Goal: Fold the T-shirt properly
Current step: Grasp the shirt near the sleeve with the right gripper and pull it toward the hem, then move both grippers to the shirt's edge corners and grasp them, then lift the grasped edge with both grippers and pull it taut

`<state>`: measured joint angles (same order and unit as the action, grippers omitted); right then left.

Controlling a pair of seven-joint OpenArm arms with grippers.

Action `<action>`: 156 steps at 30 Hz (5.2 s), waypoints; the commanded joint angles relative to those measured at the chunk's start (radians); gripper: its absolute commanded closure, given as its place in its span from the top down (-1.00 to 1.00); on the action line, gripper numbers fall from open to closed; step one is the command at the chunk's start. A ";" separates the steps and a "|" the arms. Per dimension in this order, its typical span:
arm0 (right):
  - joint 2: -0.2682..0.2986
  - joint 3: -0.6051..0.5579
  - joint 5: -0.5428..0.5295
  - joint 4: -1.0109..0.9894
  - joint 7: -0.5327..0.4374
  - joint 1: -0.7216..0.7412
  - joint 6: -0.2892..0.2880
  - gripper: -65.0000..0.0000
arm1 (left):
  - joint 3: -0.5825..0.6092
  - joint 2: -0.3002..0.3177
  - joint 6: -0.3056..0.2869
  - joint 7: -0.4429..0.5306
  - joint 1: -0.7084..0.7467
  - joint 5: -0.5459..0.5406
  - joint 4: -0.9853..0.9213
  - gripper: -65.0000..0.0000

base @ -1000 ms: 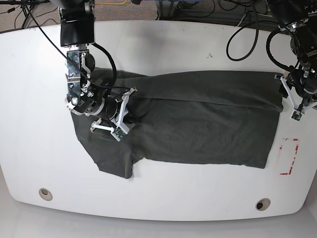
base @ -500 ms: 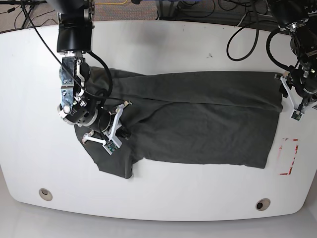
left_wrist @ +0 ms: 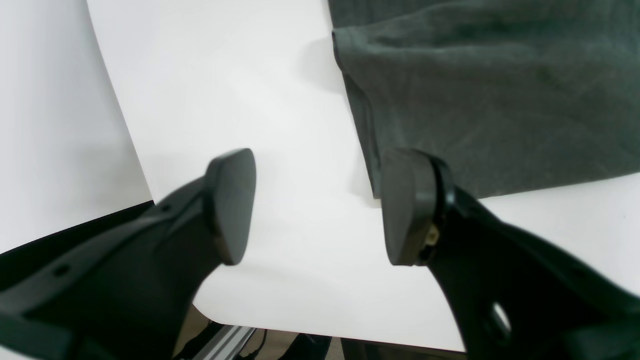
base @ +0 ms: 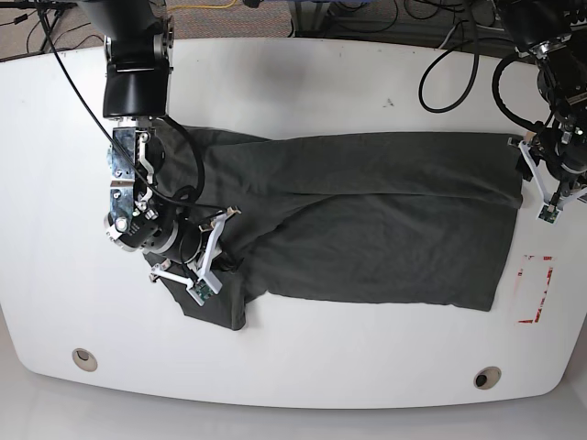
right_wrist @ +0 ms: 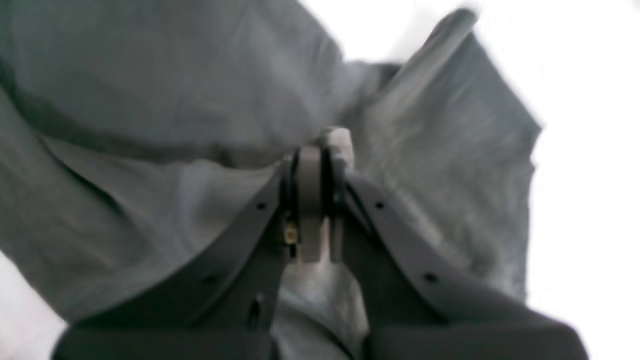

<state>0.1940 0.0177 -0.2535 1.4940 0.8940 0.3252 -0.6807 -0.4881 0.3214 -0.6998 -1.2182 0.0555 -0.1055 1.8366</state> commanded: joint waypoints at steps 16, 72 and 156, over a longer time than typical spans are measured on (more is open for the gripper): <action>-0.028 0.001 -0.008 -0.046 -0.022 0.107 0.002 -0.69 | -0.002 0.017 0.002 0.008 -0.016 -0.001 -0.027 0.14; -0.097 0.727 -0.016 0.144 -0.023 -0.509 -0.017 0.45 | -0.217 -0.069 0.002 0.011 -0.088 -0.075 -0.005 0.15; 0.029 0.664 -0.014 0.299 0.104 -0.656 -0.017 -1.00 | -0.025 -0.008 0.002 0.071 0.284 -0.095 -0.033 -0.79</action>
<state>0.1989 0.6792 -0.2687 1.7409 1.0000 -0.3122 -0.7063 -0.5049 0.2813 -0.7017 -1.1526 0.3183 -0.2150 1.7634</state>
